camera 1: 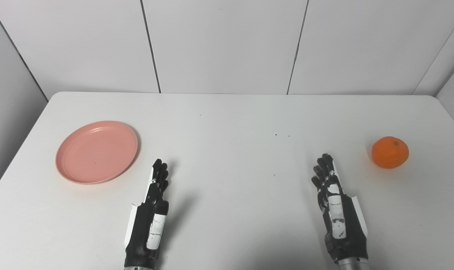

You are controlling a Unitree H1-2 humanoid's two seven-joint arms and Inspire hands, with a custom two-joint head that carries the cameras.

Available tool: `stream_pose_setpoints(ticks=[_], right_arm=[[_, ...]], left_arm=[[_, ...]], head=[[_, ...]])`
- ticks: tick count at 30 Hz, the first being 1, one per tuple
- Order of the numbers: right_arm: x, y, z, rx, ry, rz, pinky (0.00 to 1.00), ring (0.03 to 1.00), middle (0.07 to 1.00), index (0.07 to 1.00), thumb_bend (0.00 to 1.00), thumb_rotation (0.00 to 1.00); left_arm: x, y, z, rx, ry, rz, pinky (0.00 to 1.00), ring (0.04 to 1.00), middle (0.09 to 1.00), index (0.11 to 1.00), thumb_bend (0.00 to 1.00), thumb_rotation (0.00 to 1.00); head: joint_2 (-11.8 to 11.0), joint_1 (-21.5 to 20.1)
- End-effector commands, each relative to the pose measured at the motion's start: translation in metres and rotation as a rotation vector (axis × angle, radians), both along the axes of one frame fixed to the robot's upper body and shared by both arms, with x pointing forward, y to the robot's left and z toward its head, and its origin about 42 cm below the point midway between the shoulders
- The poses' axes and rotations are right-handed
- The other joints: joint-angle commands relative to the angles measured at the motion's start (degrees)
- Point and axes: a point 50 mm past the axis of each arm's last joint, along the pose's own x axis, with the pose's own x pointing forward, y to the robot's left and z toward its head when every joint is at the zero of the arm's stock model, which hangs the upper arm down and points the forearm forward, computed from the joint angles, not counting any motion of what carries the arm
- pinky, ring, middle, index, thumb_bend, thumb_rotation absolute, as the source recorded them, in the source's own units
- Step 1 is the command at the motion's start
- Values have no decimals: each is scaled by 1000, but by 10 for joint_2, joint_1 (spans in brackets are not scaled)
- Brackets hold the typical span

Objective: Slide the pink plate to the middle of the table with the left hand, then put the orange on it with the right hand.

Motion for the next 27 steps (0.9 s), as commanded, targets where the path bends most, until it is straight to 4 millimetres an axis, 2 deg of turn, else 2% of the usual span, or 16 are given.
stream_pose_setpoints(ticks=[1,27], right_arm=[[-39,2,-8,26,35,-31,1000,1000,995,997,905,1000],[-38,3,-11,65,59,-12,1000,984,963,969,897,1000]], left_arm=[[-61,38,-38,71,191,43,1000,1000,1000,1000,964,1000],[-60,36,-38,71,198,41,1000,998,1000,1000,952,1000]], head=[[1,0],[1,4]])
